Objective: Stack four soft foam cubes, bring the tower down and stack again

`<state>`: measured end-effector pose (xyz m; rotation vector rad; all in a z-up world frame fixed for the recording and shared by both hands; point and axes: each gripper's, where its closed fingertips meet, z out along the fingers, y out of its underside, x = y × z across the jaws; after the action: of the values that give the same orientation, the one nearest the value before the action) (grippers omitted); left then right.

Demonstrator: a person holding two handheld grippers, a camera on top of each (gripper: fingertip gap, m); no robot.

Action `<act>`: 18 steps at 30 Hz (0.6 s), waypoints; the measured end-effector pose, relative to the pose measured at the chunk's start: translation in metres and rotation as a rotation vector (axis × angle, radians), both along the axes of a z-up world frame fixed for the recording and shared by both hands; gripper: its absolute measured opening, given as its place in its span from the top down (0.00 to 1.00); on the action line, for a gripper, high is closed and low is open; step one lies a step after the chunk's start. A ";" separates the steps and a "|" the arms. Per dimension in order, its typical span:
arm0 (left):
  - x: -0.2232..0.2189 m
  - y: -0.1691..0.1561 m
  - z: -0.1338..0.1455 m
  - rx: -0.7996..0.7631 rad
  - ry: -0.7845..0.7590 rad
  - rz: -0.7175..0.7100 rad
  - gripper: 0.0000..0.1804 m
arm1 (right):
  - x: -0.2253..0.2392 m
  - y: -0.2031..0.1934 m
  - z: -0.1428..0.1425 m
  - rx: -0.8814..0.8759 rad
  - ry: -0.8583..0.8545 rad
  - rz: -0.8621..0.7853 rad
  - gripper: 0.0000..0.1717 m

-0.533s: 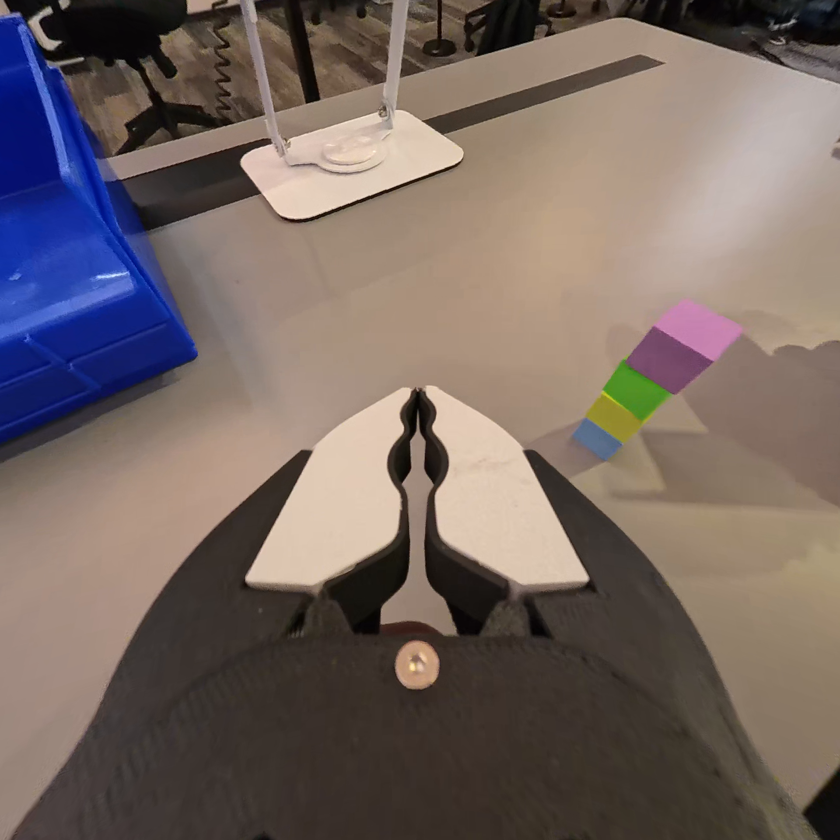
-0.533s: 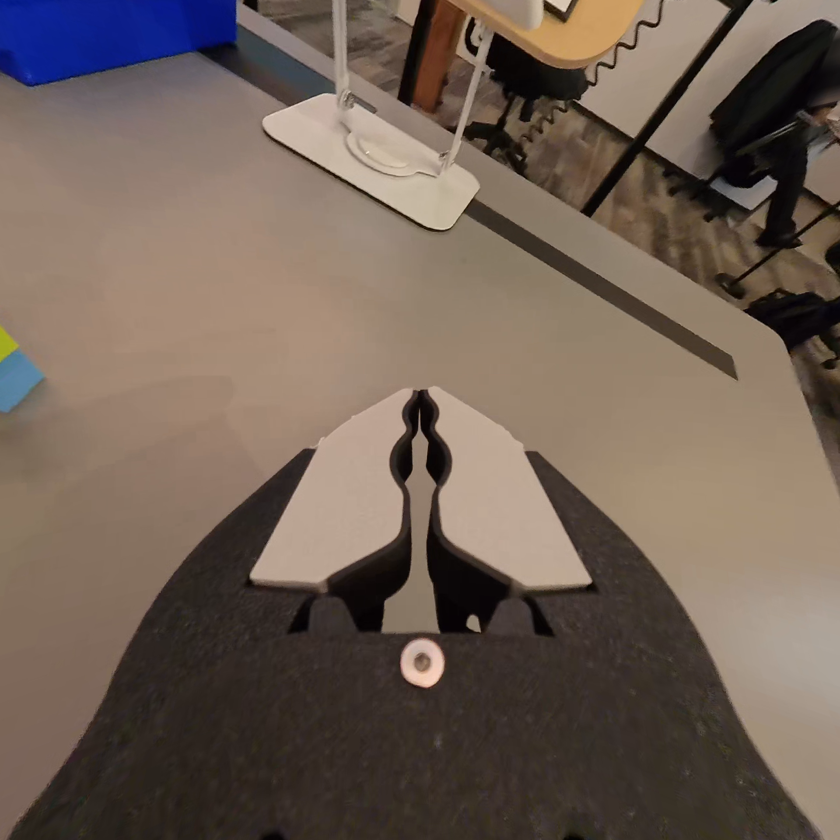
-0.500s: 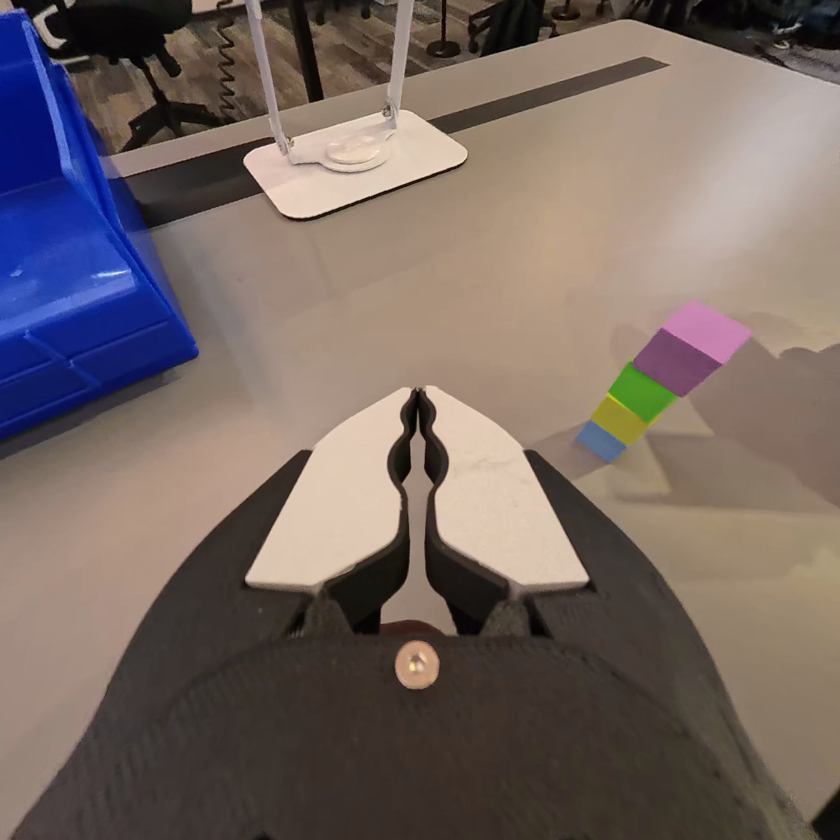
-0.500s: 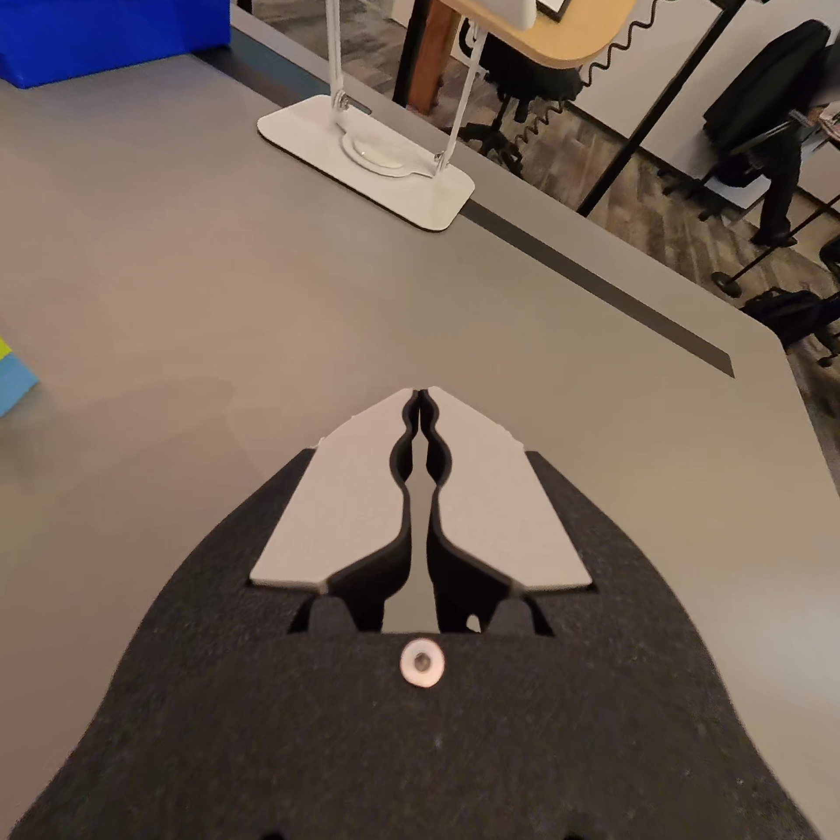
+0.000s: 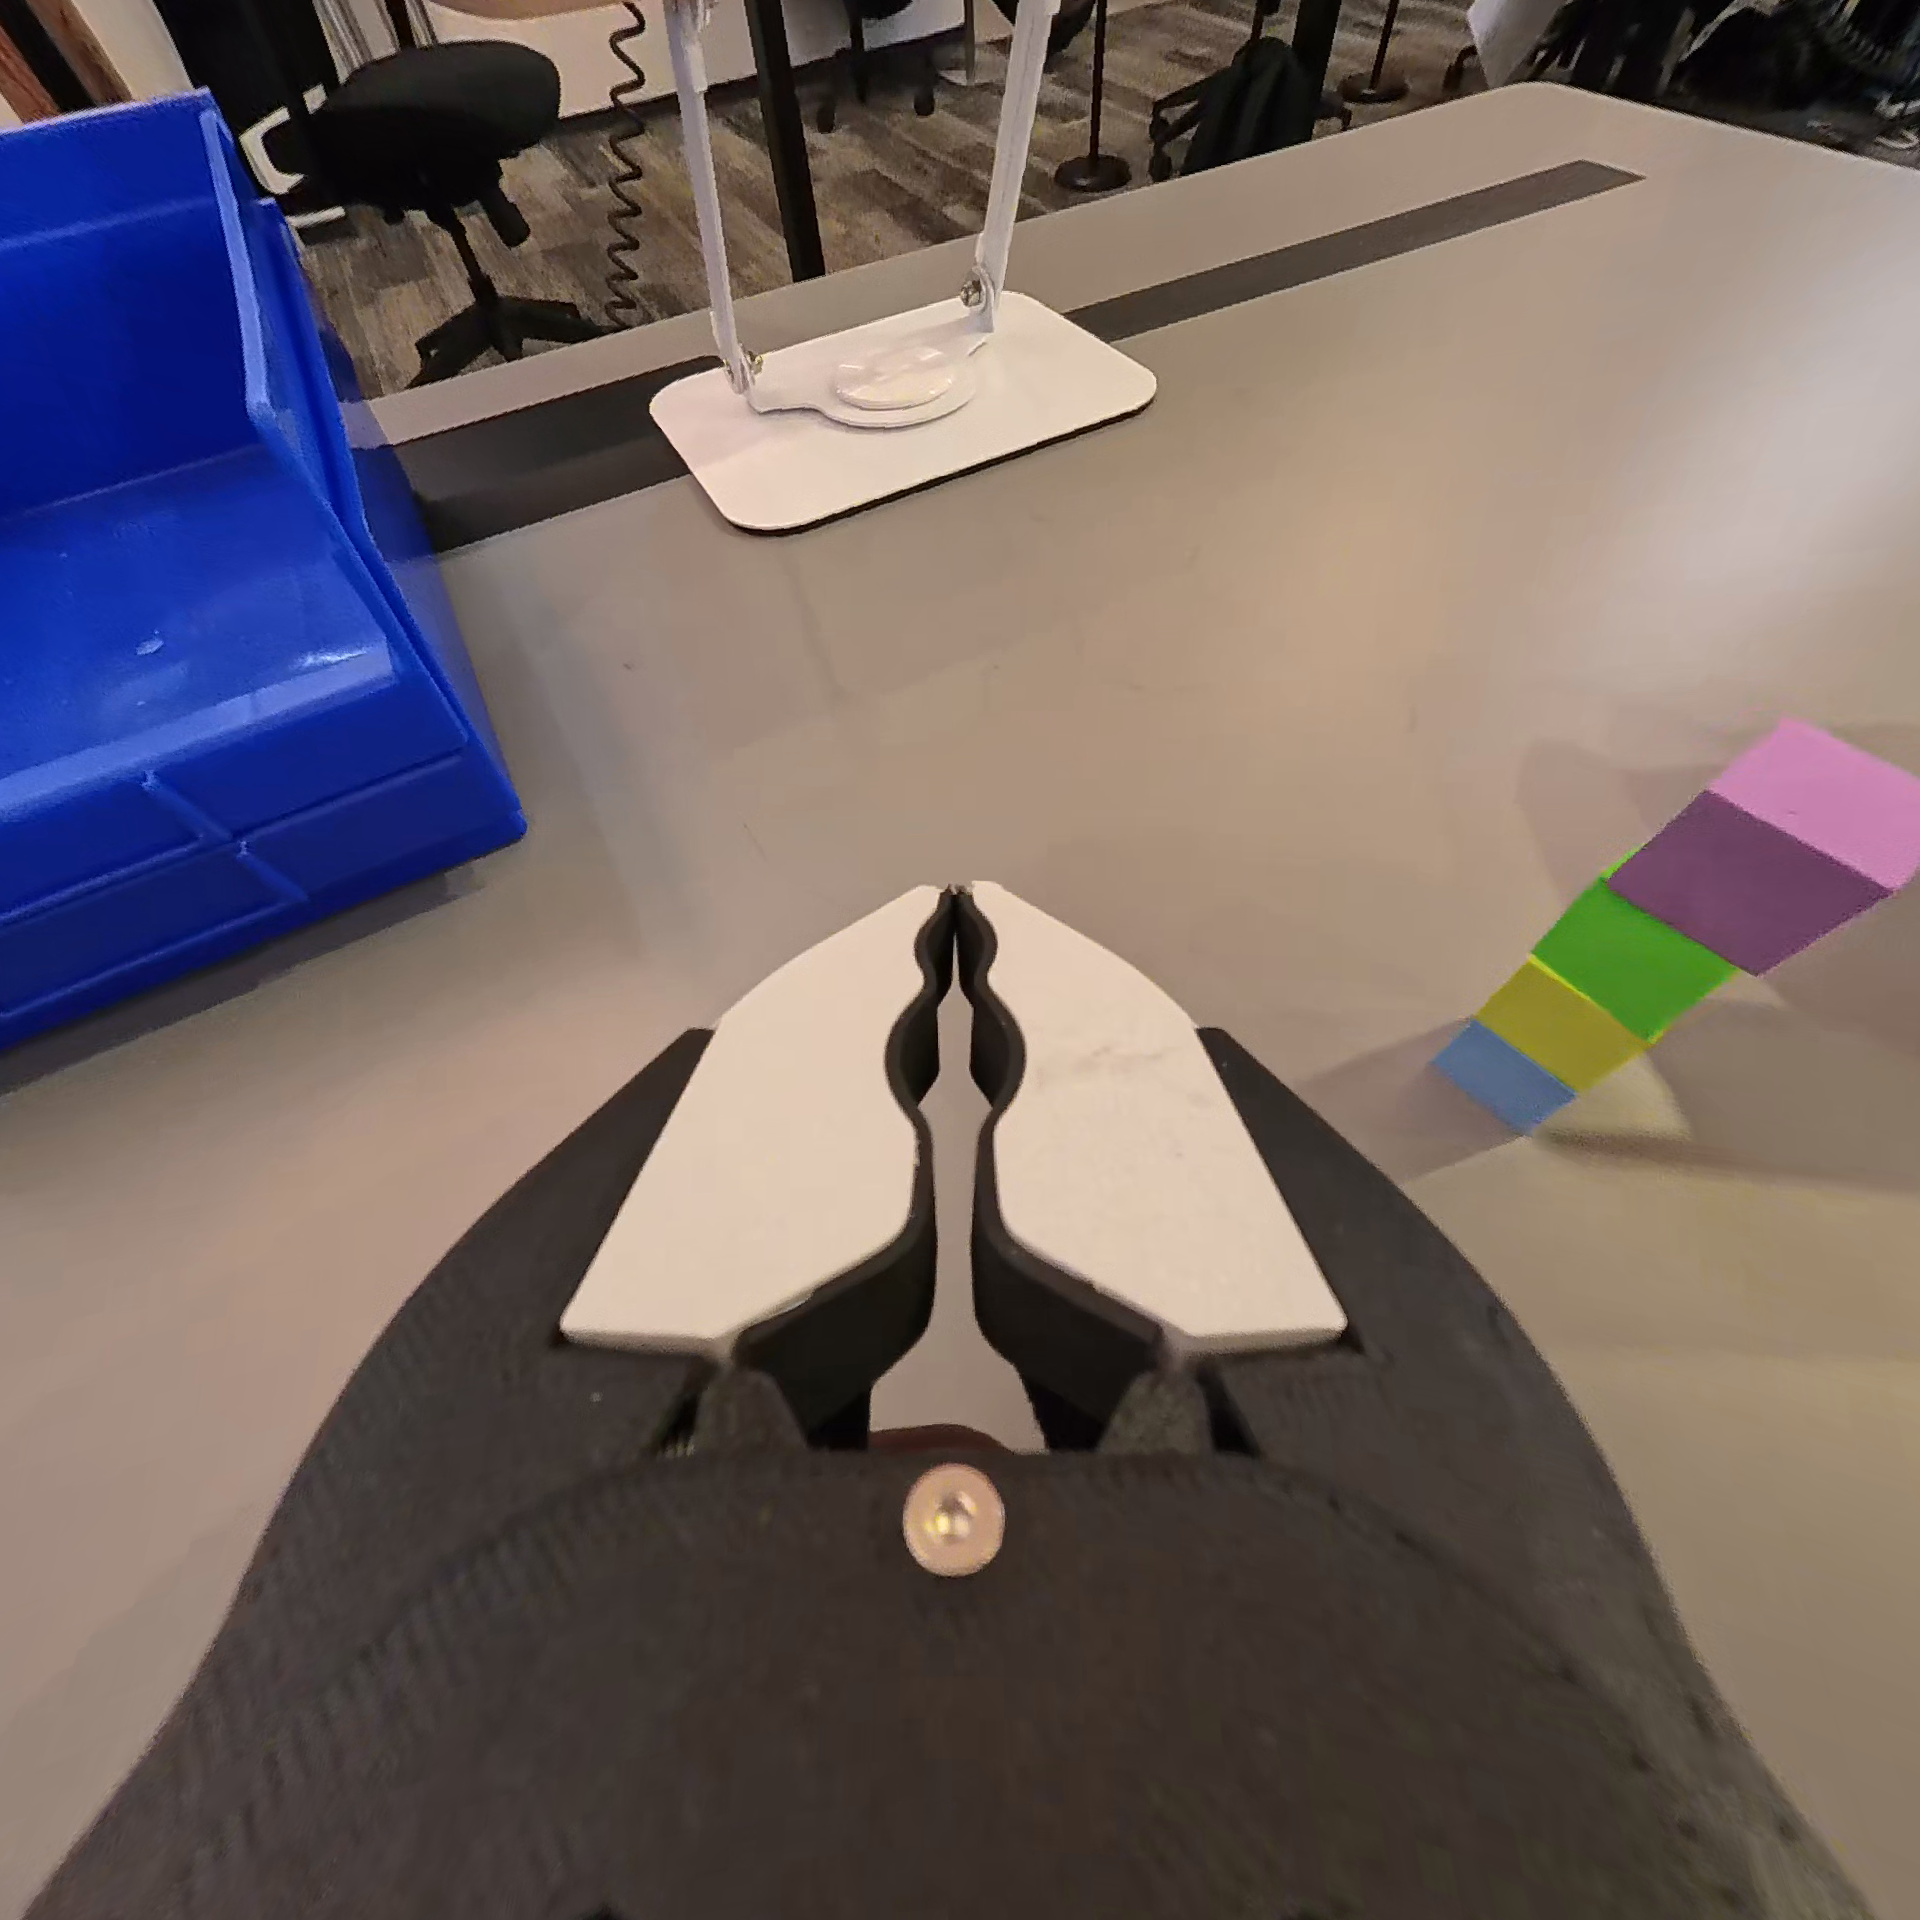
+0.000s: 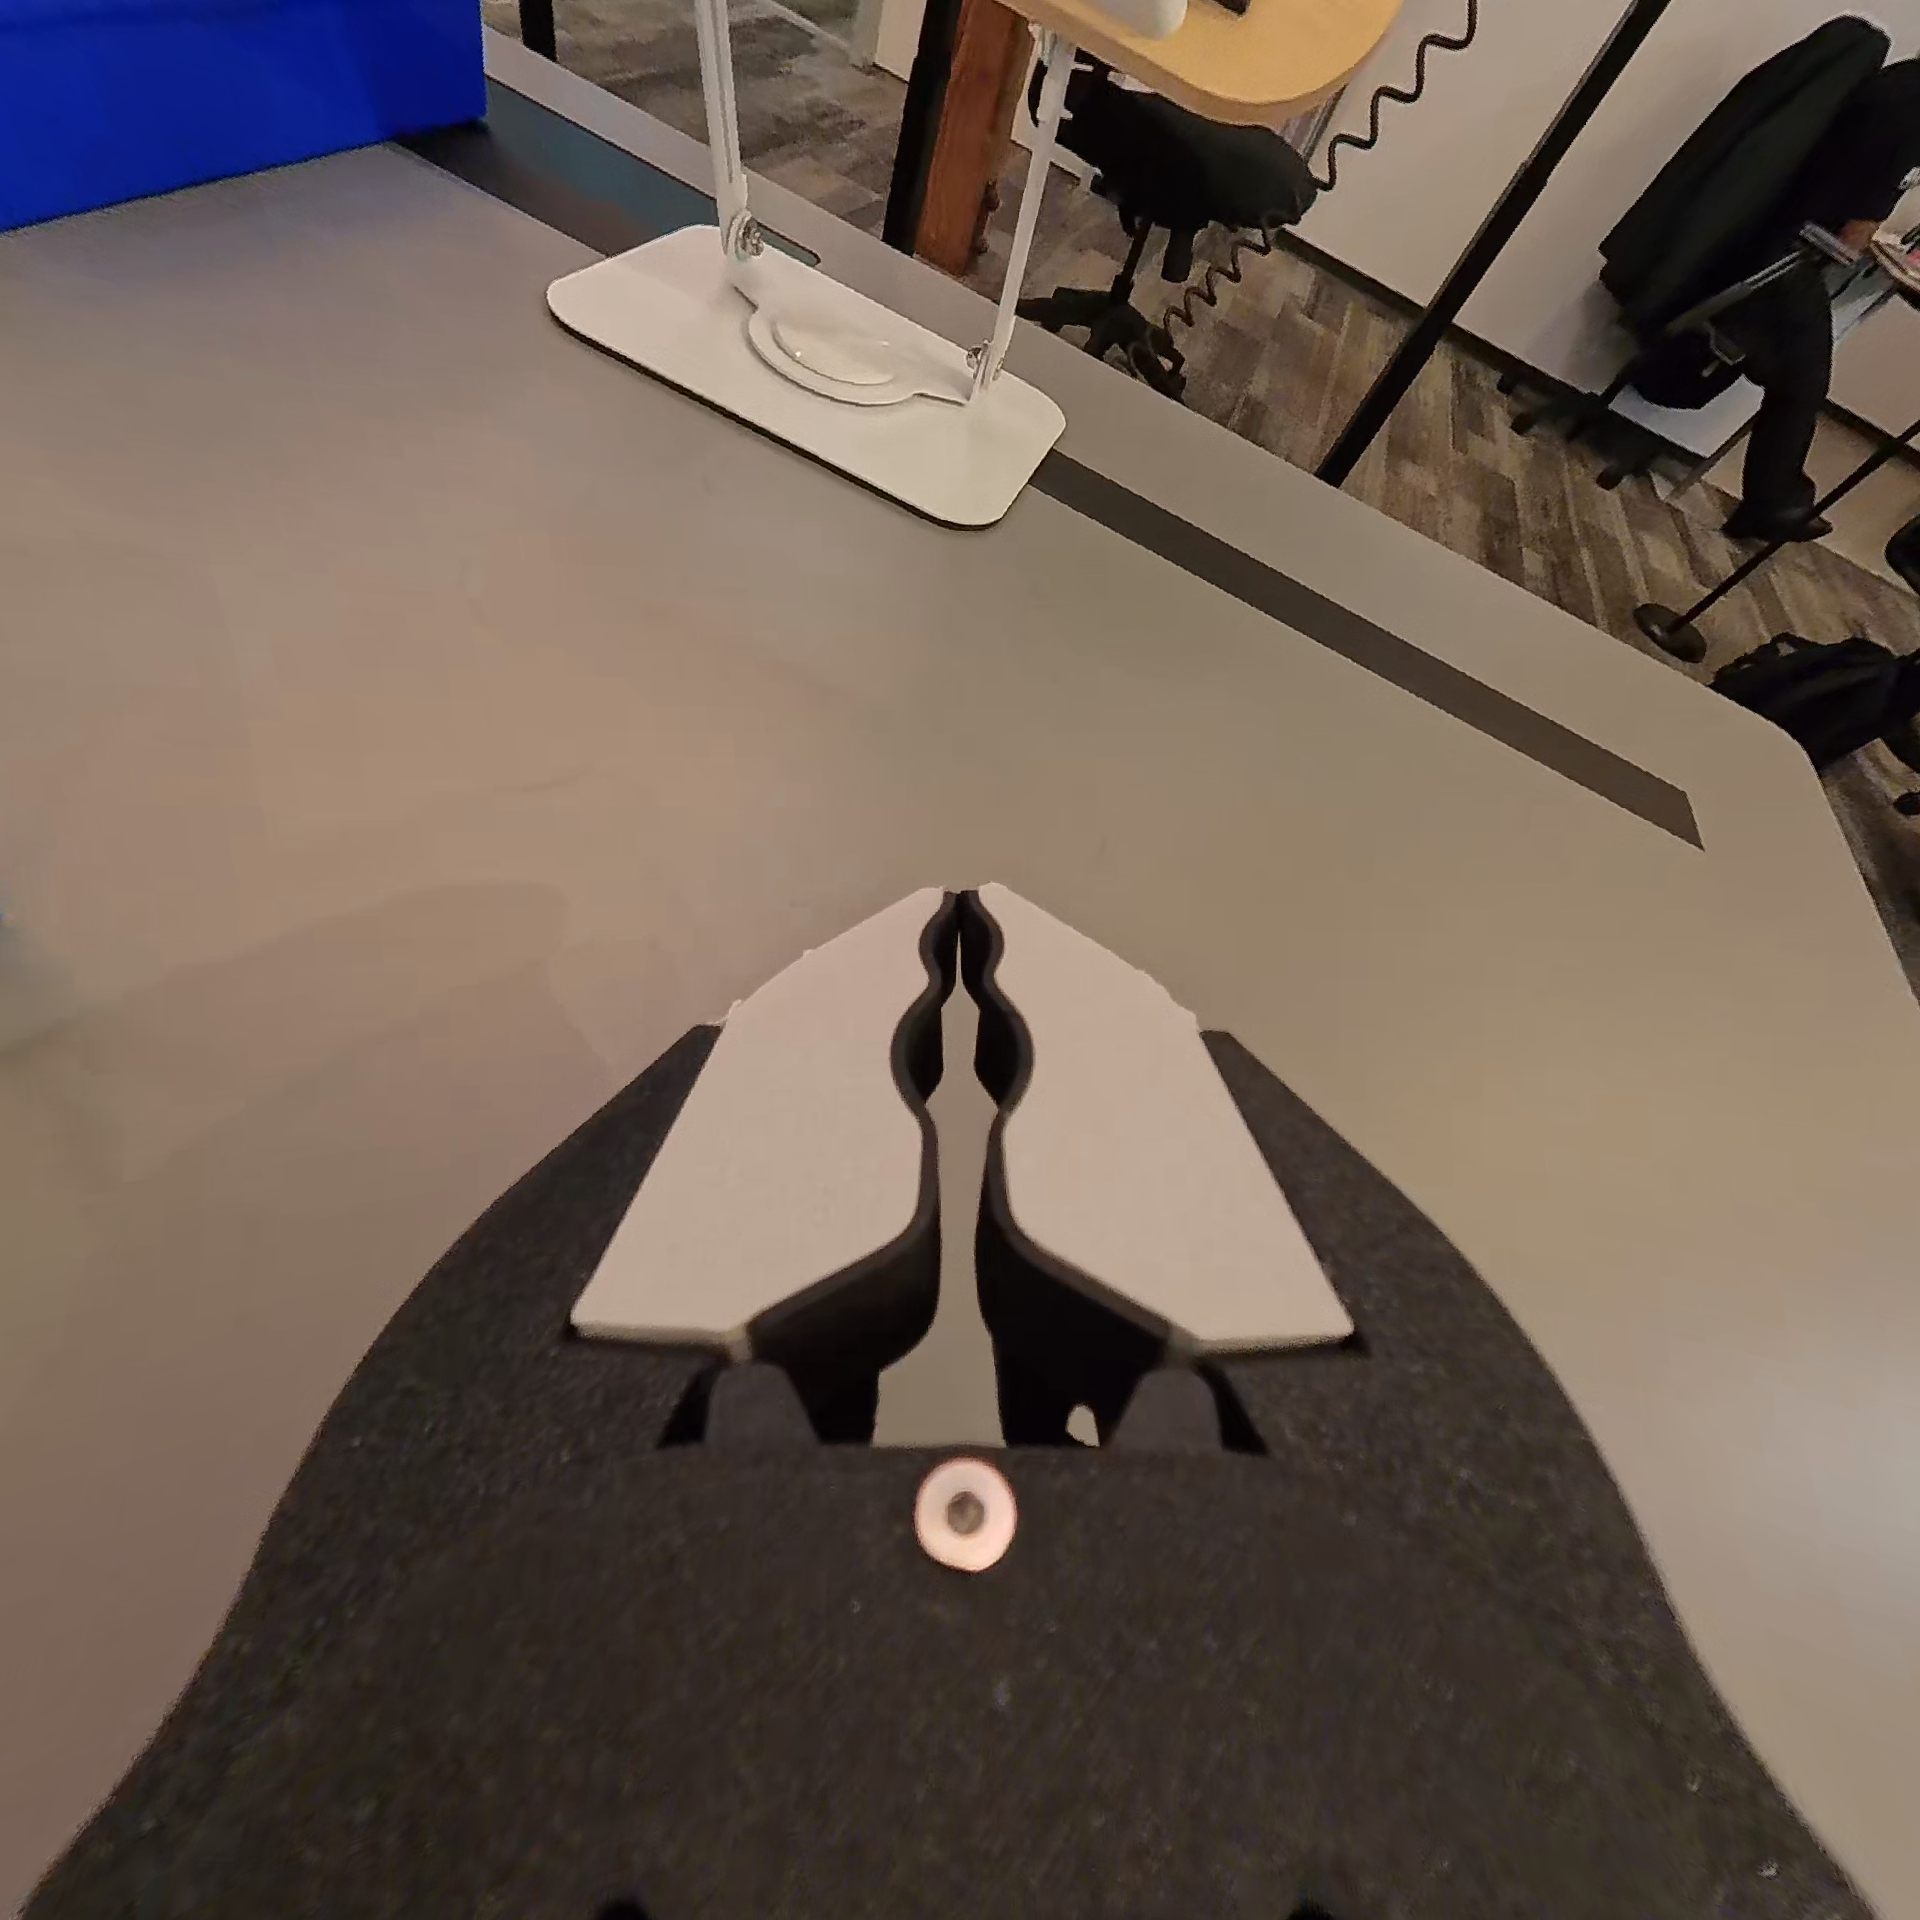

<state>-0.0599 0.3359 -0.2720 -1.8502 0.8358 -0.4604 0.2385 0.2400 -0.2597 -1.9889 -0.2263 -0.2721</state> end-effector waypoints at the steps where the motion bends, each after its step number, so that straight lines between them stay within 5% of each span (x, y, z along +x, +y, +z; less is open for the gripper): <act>1: 0.000 0.000 -0.001 -0.001 0.004 -0.005 1.00 | 0.000 0.001 0.001 0.003 0.003 -0.001 1.00; 18: -0.004 -0.012 -0.025 -0.157 0.025 0.021 1.00 | -0.005 0.018 -0.010 -0.037 0.004 0.034 0.97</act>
<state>-0.0642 0.3235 -0.2965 -2.0106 0.8160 -0.5028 0.2337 0.2576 -0.2692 -2.0205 -0.2639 -0.2435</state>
